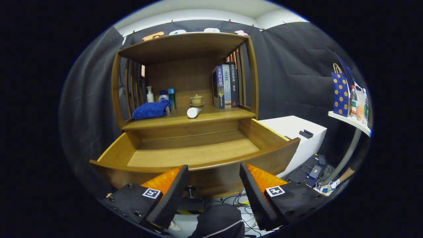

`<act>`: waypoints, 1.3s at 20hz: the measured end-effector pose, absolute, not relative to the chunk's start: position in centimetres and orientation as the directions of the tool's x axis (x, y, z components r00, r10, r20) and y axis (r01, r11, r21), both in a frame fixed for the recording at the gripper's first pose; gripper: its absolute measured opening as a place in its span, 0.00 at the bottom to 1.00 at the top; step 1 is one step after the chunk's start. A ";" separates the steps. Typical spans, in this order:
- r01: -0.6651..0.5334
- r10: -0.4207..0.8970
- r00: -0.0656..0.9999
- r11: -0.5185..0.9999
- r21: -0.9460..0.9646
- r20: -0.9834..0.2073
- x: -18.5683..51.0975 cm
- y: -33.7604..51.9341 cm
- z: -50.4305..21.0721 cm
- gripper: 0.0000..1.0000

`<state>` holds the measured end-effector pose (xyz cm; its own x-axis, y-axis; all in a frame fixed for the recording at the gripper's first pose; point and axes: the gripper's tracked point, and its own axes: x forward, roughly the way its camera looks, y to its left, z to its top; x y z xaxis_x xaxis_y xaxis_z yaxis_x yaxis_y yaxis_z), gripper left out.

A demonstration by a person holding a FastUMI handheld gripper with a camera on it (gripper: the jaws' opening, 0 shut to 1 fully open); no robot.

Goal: Pull open the drawer, take out the items inside it, and place them on the countertop above the cabinet.

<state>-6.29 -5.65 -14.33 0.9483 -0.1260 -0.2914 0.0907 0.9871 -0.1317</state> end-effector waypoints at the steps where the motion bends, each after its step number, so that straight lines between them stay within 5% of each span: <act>1: 0.075 -0.112 0.949 0.988 -0.134 -0.295 -6.4 -5.3 -14.6 0.99; 13: -0.071 0.016 0.941 0.986 -0.152 -0.339 -5.5 -1.6 -17.9 0.97; 26: -0.067 0.005 0.959 0.976 -0.208 -0.284 -2.2 -1.0 -17.3 0.97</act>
